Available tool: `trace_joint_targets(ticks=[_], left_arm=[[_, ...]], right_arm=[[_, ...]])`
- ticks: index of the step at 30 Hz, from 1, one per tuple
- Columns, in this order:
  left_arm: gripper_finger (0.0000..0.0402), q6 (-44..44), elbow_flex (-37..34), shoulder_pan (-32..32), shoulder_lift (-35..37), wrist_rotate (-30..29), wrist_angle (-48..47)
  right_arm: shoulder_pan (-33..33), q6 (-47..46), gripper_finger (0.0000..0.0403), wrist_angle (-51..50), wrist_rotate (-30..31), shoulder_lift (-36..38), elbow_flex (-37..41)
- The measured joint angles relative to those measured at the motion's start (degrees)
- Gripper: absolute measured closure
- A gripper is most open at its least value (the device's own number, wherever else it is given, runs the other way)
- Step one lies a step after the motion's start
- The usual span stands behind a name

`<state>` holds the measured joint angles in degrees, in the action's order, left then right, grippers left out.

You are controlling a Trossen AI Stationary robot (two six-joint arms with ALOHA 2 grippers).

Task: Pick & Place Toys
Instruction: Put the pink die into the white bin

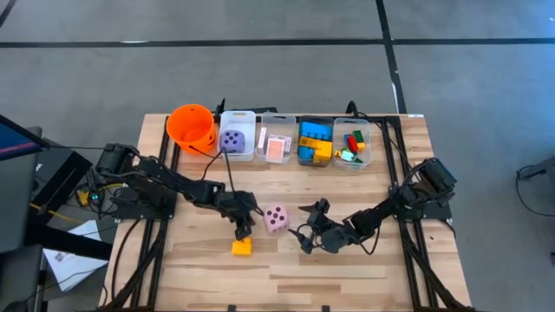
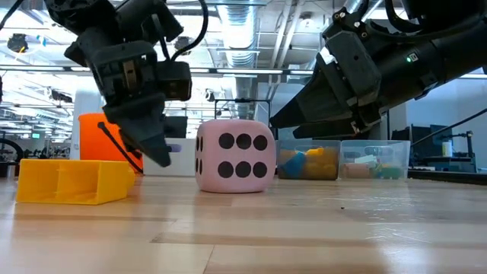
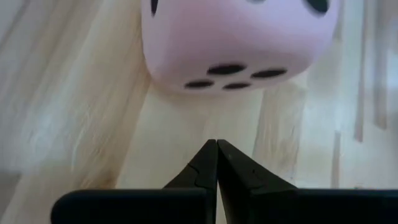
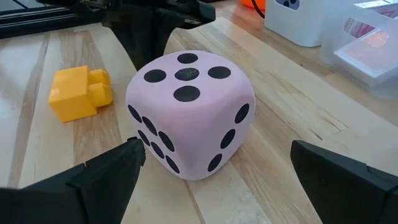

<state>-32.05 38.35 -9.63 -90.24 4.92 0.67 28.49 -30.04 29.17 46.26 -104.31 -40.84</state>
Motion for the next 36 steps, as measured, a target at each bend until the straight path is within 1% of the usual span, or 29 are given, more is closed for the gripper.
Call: trace_joint_targets(ticks=[6, 9, 11, 15, 16, 19, 26, 30, 36], left_arm=[[0.0402, 1.62, 0.00, 0.04, 0.00, -0.51, 3.44], [0.0401, 1.94, 0.00, 0.34, 0.00, -2.23, 4.39], [0.0402, 3.26, 0.00, 0.37, -0.02, -4.63, 5.24], [0.0402, 5.25, 0.00, 0.37, -0.02, -13.13, 10.59], [0.0402, 6.05, 0.00, 0.39, -0.02, -13.64, 11.94], [0.0402, 8.09, 0.00, 0.41, -0.02, -13.87, 13.38], [0.0402, 7.74, 0.00, 0.37, -0.02, -10.79, 8.71], [0.0401, 7.67, 0.00, 0.37, -0.02, -10.61, 8.08], [0.0402, 7.75, 0.00, 0.37, -0.02, -10.61, 8.08]], right_arm=[[0.00, 0.00, 0.0003, 0.00, 0.00, 0.00, 0.00], [0.00, 0.00, 0.0003, 0.01, 0.00, 0.00, 0.00], [-0.02, 0.00, 0.0003, 0.02, 0.00, 0.00, 0.00], [-0.01, -0.01, 0.0003, 0.02, 0.00, 0.00, 0.00], [-0.02, 0.00, 0.0003, 0.02, 0.00, 0.00, 0.00], [-0.02, 0.00, 0.0003, 0.01, 0.00, 0.00, 0.00], [-0.10, -1.61, 0.0003, -2.00, 0.02, 0.00, 0.02], [-0.56, -3.45, 0.0003, -4.22, -0.15, -0.01, 0.03], [-2.43, 0.51, 0.0003, -4.10, -1.62, -0.02, 0.04]])
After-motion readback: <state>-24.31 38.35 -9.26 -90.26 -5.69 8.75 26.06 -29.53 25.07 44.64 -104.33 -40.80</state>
